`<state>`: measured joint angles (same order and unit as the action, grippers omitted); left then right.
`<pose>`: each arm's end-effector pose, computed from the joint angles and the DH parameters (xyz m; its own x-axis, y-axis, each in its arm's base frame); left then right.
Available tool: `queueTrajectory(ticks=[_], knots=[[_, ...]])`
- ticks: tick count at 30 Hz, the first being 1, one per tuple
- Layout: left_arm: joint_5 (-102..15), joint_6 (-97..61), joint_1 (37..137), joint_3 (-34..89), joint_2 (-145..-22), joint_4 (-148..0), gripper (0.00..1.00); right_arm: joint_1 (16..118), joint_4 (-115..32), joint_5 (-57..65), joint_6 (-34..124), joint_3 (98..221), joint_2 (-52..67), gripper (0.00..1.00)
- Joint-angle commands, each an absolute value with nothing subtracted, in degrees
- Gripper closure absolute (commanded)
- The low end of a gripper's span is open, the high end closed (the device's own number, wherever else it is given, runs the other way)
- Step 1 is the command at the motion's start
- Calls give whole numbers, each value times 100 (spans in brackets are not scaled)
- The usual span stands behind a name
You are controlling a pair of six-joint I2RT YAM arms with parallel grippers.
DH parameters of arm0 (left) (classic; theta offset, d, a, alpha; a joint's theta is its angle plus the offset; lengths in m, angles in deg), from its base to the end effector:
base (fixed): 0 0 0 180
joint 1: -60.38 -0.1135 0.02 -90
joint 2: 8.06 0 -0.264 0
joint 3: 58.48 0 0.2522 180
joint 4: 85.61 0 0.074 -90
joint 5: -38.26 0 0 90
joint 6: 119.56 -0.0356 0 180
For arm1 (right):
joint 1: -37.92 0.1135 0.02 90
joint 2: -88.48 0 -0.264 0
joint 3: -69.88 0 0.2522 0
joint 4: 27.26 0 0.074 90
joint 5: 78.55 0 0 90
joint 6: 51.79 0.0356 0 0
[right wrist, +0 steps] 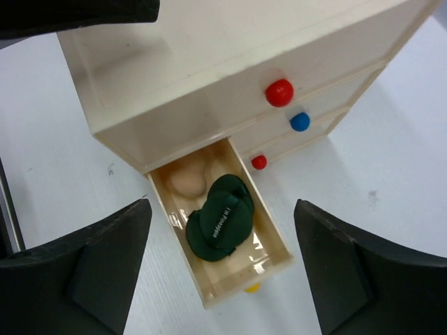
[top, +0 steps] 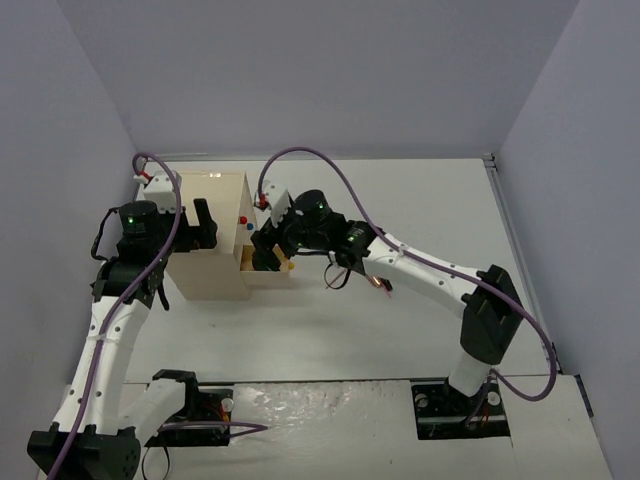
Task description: Organize the makeup
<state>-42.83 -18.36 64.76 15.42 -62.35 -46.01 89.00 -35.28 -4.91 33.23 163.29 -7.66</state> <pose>0.2051 -0.0212 0.3752 -0.3772 -0.1636 -0.9116 0.1502 0.9605 -0.2345 0.2475 0.3225 0.3438 -0.0368 -0.1782 -0.9833 -0.9271 0.3734 -0.0329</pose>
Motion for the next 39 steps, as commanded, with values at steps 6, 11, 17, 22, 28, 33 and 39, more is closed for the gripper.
queueTrajectory(ticks=[6, 11, 17, 22, 28, 33, 39], knots=[[-4869, -1773, 6274, 2792, -6873, -4519, 3, 8112, -3375, -1104, 2727, 14930, 422, 12], [-4684, -1791, 6100, 2987, -7247, -4539, 3, 8008, -3377, -1380, 2292, 14674, 186, 19], [-4436, -1814, 6064, 2753, -7441, -4601, 3, 8002, -3381, -1843, 2028, 14991, -451, 35], [-4332, -1672, 6064, 2526, -7471, -4583, 3, 8028, -3390, -2144, 1871, 15415, -915, 41], [-4209, -1568, 6084, 2330, -7441, -4601, 3, 8080, -3418, -2284, 1784, 15844, -1378, 46], [-4062, -1409, 6157, 2162, -7450, -4583, 3, 8164, -3436, -2323, 1753, 16115, -1528, 48], [-3966, -1210, 6347, 1998, -7389, -4629, 3, 8278, -3445, -2362, 1806, 16464, -1741, 51]])
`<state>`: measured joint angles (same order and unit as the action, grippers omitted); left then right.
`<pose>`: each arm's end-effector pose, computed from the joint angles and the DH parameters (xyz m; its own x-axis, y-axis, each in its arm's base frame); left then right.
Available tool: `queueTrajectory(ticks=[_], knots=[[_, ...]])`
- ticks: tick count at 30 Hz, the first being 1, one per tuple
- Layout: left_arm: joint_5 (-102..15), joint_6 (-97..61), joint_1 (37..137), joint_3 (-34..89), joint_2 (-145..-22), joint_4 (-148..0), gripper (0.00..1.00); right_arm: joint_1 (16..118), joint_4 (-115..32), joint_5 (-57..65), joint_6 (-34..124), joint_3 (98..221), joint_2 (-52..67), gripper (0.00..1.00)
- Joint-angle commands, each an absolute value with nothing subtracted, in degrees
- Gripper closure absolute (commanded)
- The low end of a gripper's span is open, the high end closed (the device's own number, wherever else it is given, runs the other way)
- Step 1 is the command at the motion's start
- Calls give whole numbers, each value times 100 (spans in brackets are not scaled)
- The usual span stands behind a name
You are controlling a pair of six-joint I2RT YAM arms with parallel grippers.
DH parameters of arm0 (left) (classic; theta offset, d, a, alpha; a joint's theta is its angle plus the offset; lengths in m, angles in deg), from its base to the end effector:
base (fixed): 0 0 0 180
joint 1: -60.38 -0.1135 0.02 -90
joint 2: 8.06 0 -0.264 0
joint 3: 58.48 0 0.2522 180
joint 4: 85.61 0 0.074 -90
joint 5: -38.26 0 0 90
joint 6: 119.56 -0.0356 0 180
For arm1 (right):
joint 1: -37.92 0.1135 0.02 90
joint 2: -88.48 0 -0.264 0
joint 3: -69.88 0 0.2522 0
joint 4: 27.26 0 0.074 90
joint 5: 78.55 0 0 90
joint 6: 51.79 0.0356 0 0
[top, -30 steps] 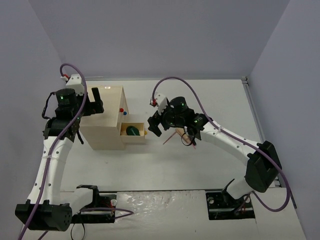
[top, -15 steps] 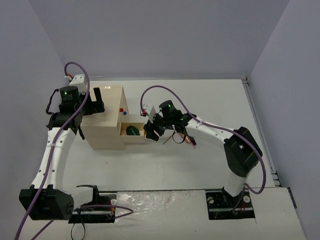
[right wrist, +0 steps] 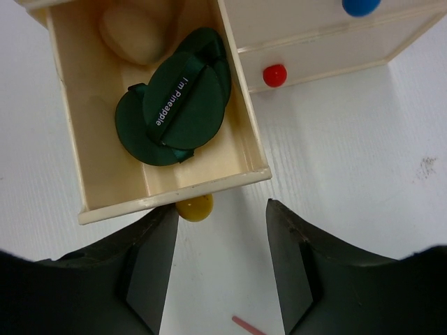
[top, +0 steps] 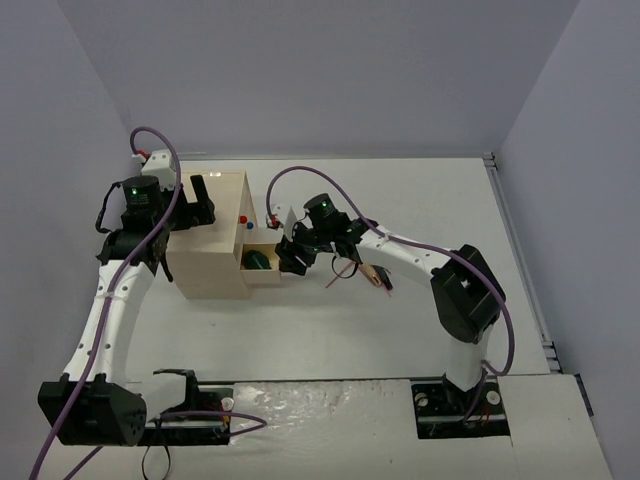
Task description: Organize the makeup
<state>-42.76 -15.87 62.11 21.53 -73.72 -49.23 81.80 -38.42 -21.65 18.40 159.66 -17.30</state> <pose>0.2564 -0.0133 0.3756 -0.4056 -0.2216 -0.8868 0.0808 0.9577 -0.2763 0.2940 0.3097 0.2506 0.0059 -0.3882 -0.9216 -0.9873 0.1440 -0.0670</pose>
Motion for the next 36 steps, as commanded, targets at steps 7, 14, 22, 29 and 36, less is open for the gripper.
queueTrajectory(ticks=[7, 14, 22, 29, 36], knots=[[-3904, -1120, 6408, 1996, -7478, -4595, 3, 8471, -3413, -2364, 1839, 17010, -2176, 50], [-3867, -1131, 6407, 1982, -7505, -4579, 3, 8608, -3210, -2397, 1938, 17419, -2514, 50], [-3795, -1103, 6407, 1971, -7547, -4610, 3, 8722, -2345, -2491, 2399, 17530, -2743, 49], [-3788, -1102, 6407, 1959, -7529, -4624, 3, 8731, -2068, -2596, 2555, 17514, -2760, 45], [-3808, -1114, 6398, 1971, -7519, -4617, 3, 8518, -2428, -2525, 2322, 17294, -2264, 41]])
